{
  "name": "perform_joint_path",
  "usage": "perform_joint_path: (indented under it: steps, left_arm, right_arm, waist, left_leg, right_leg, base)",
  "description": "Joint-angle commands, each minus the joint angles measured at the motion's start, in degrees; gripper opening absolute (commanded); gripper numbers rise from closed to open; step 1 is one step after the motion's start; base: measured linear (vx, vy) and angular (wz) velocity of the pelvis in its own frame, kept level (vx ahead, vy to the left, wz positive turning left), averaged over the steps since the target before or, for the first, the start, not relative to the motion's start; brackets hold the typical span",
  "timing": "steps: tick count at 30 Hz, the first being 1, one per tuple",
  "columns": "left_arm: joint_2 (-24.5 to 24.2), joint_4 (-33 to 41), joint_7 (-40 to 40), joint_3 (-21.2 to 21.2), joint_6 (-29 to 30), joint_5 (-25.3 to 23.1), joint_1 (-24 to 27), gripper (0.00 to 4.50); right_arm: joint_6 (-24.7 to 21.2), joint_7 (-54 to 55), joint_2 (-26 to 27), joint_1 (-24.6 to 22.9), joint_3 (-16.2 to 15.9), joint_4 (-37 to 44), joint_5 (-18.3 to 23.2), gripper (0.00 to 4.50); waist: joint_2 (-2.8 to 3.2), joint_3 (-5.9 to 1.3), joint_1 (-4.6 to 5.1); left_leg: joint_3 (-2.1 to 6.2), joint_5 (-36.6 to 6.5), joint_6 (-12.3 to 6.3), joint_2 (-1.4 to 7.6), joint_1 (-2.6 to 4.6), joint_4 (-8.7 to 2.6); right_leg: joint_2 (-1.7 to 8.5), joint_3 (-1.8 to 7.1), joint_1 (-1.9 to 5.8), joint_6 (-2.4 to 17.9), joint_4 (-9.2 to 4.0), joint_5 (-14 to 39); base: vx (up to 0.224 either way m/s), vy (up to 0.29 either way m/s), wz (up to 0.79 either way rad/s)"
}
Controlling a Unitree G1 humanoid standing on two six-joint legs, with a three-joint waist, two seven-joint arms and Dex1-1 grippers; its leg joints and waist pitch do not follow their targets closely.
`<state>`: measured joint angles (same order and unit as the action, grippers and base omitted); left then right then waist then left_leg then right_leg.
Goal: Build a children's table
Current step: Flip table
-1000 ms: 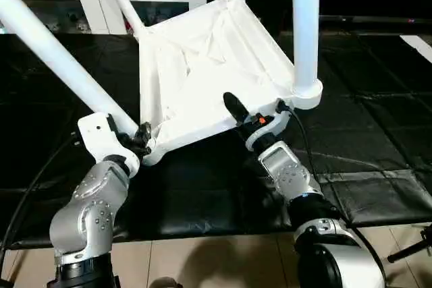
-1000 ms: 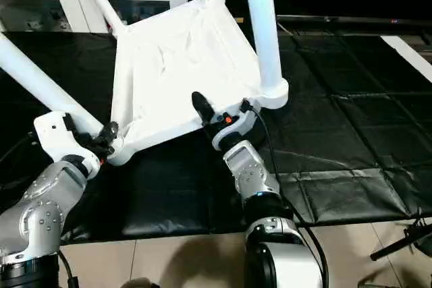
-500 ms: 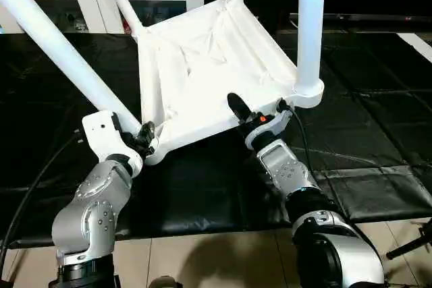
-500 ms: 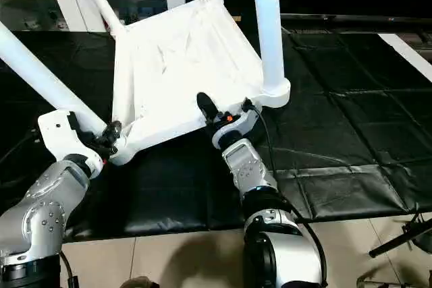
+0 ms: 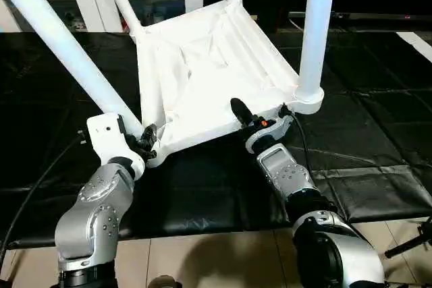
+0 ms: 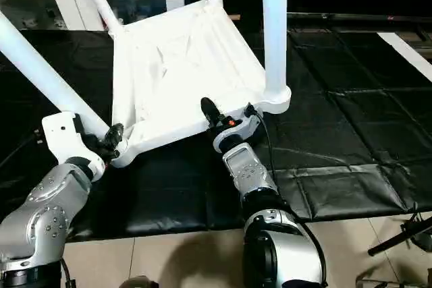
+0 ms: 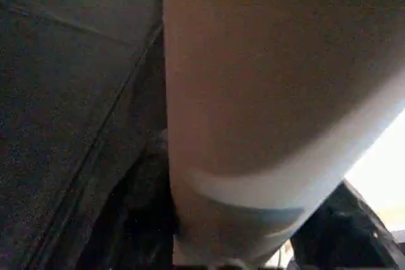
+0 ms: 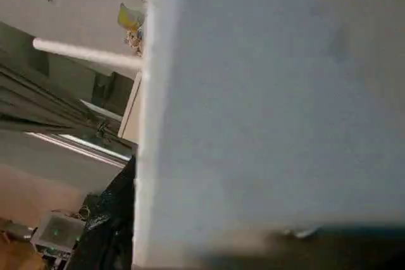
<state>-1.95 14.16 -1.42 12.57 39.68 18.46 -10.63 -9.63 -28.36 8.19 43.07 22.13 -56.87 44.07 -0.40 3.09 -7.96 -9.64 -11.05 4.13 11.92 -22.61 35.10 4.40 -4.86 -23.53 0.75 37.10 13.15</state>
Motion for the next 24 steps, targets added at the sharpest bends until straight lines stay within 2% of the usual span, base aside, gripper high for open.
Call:
perform_joint_path:
  steps: [1, 2, 3, 4, 5, 6, 7, 8, 9, 10, 13, 14, 16, 18, 19, 21, 24]
  left_arm:
    - [-2.10, 2.65, 6.06, 0.37, -2.16, 4.01, 0.59, 2.66]
    - [-3.18, 3.04, 7.86, 0.83, -1.92, 4.96, 1.29, 2.80]
    - [-5.56, 3.86, 12.08, 2.00, -1.34, 7.33, 3.01, 2.83]
    - [-5.56, 3.86, 12.08, 2.00, -1.34, 7.33, 3.01, 2.86]
    - [-9.61, 4.54, 17.72, 2.55, -0.69, 8.80, 5.83, 2.91]
    - [-9.61, 4.54, 17.72, 2.55, -0.69, 8.80, 5.83, 2.93]
    - [-12.09, 4.89, 20.89, 2.64, -0.55, 9.22, 7.68, 2.93]
    - [-13.87, 5.17, 23.15, 2.76, -0.24, 9.69, 9.08, 2.93]
    - [-15.62, 5.78, 25.48, 2.21, -0.35, 9.76, 10.47, 3.07]
    - [-17.56, 6.65, 27.82, 1.28, -0.23, 9.72, 11.84, 3.15]
    - [-23.58, 10.70, 35.01, -1.98, 0.63, 11.35, 16.15, 3.39]
    - [-23.66, 11.24, 35.44, -1.89, 0.87, 12.15, 16.25, 3.39]
    - [-23.89, 12.10, 35.93, -2.08, 1.12, 12.96, 16.14, 3.69]
    - [-25.55, 14.04, 37.50, -3.96, 1.01, 12.99, 15.79, 3.78]
    - [-25.81, 14.67, 37.63, -4.41, 1.19, 13.09, 15.46, 3.90]
    - [-26.02, 15.17, 37.89, -4.68, 1.39, 13.26, 15.20, 4.03]
    - [-27.30, 18.57, 38.58, -6.15, 3.76, 15.23, 12.09, 4.33]
  right_arm:
    - [0.22, -1.99, 5.53, 4.39, -2.02, 6.48, -1.34, 2.01]
    - [0.23, -1.99, 5.21, 3.91, -2.60, 7.41, -1.82, 2.01]
    - [0.02, -2.07, 4.53, 2.85, -3.71, 9.66, -2.55, 2.01]
    - [0.02, -2.07, 4.53, 2.85, -3.71, 9.66, -2.55, 2.01]
    - [0.01, -1.52, 3.57, 1.66, -4.59, 12.32, -3.20, 2.01]
    - [0.01, -1.52, 3.57, 1.66, -4.59, 12.32, -3.20, 2.01]
    - [0.13, -1.06, 2.90, 0.88, -5.03, 14.03, -3.64, 2.01]
    - [0.19, -0.74, 2.34, 0.22, -5.32, 15.51, -3.93, 2.01]
    - [0.29, -0.41, 1.80, -0.47, -5.66, 16.87, -4.37, 2.01]
    - [0.21, -0.18, 1.25, -1.12, -5.93, 18.24, -4.67, 2.01]
    - [-1.06, 1.97, -0.57, -3.92, -6.33, 25.16, -5.47, 2.01]
    - [-1.40, 2.97, -1.03, -4.77, -6.48, 27.56, -5.63, 2.01]
    - [-1.83, 4.50, -1.70, -5.90, -6.68, 30.78, -5.89, 2.01]
    - [-0.99, 7.06, -3.16, -7.73, -7.69, 35.56, -8.59, 2.01]
    - [-1.29, 7.94, -3.83, -8.54, -8.23, 37.61, -9.60, 2.01]
    - [-1.74, 8.62, -4.27, -9.17, -8.65, 39.16, -10.13, 2.01]
    - [-5.53, 14.14, -5.71, -11.58, -8.31, 46.49, -10.95, 2.01]
  waist:
    - [0.19, -5.14, 0.04]
    - [0.12, -5.30, -0.04]
    - [0.12, -5.66, 0.20]
    - [0.12, -5.66, 0.20]
    - [0.06, -5.41, 0.39]
    - [0.16, -5.39, 0.46]
    - [0.02, -5.24, 0.64]
    - [0.20, -5.16, 0.57]
    - [-0.15, -5.05, 0.71]
    - [0.01, -4.99, 0.71]
    - [0.34, -4.65, 0.27]
    - [0.46, -4.60, 0.10]
    - [0.60, -4.16, -0.13]
    - [0.38, -3.87, 0.05]
    - [0.30, -3.96, 0.13]
    - [0.22, -3.91, 0.18]
    - [0.21, -3.91, 0.20]
  left_leg:
    - [0.12, 8.25, -6.90, 1.07, 1.02, -2.38]
    - [0.21, 9.22, -7.00, 0.96, 1.00, -2.27]
    - [0.33, 13.40, -7.69, 0.73, 0.79, -1.85]
    - [0.33, 13.40, -7.69, 0.73, 0.79, -1.85]
    - [0.10, 13.08, -8.35, 0.79, 0.88, -1.73]
    - [0.13, 12.49, -8.49, 0.76, 0.79, -1.79]
    - [-0.06, 11.15, -8.51, 0.82, 0.90, -1.91]
    - [0.00, 10.49, -8.41, 0.92, 0.98, -2.00]
    - [-0.08, 9.83, -8.17, 0.99, 0.96, -2.12]
    - [-0.10, 9.24, -7.97, 1.02, 0.94, -2.21]
    - [-0.14, 7.15, -6.31, 1.27, 1.45, -2.59]
    - [-0.19, 6.45, -5.79, 1.31, 1.56, -2.65]
    - [-0.39, 1.58, -2.71, 1.44, 1.86, -3.33]
    - [-0.31, -1.76, -0.79, 1.41, 1.65, -3.88]
    - [-0.22, -3.48, 0.97, 1.36, 1.78, -4.07]
    - [-0.19, -4.20, 1.93, 1.17, 1.67, -4.22]
    - [-0.09, -5.29, 3.29, 1.04, 1.67, -4.37]
  right_leg:
    - [3.27, 2.66, 3.64, 14.16, -2.13, -15.03]
    - [3.28, 2.61, 3.72, 14.17, -1.89, -15.73]
    - [2.98, 2.48, 3.54, 14.63, -1.19, -19.54]
    - [2.98, 2.48, 3.54, 14.63, -1.19, -19.54]
    - [2.80, 2.42, 3.01, 15.05, -1.33, -19.30]
    - [2.77, 2.42, 3.06, 14.92, -1.28, -18.48]
    - [2.77, 2.48, 2.92, 14.79, -1.50, -16.82]
    - [2.90, 2.48, 2.87, 14.67, -1.58, -15.58]
    - [2.82, 2.56, 2.90, 14.20, -1.69, -14.25]
    - [2.85, 2.58, 2.91, 14.03, -1.67, -13.57]
    - [2.67, 2.67, 2.49, 12.39, -1.98, -10.23]
    - [2.66, 2.69, 2.33, 12.28, -1.98, -9.66]
    - [2.71, 2.92, 2.22, 11.46, -2.55, -6.25]
    - [2.87, 2.98, 2.62, 10.71, -2.85, -3.29]
    - [3.01, 3.15, 2.76, 9.02, -2.98, -1.63]
    - [2.95, 3.24, 2.89, 7.82, -3.16, -0.94]
    - [2.86, 3.36, 2.88, 6.10, -3.25, 0.41]
  base:
    - [0.000, 0.000, 0.00]
    - [0.000, 0.000, 0.00]
    - [0.000, 0.000, 0.00]
    - [0.000, 0.000, 0.00]
    - [0.000, 0.000, 0.00]
    - [0.000, 0.000, 0.00]
    - [0.000, 0.000, 0.00]
    - [0.000, 0.000, 0.00]
    - [0.000, 0.000, 0.00]
    - [0.000, 0.000, 0.00]
    - [0.000, 0.000, 0.00]
    - [0.000, 0.000, 0.00]
    - [0.000, 0.000, 0.00]
    - [0.000, 0.000, 0.00]
    - [0.000, 0.000, 0.00]
    - [0.000, 0.000, 0.00]
    - [0.000, 0.000, 0.00]
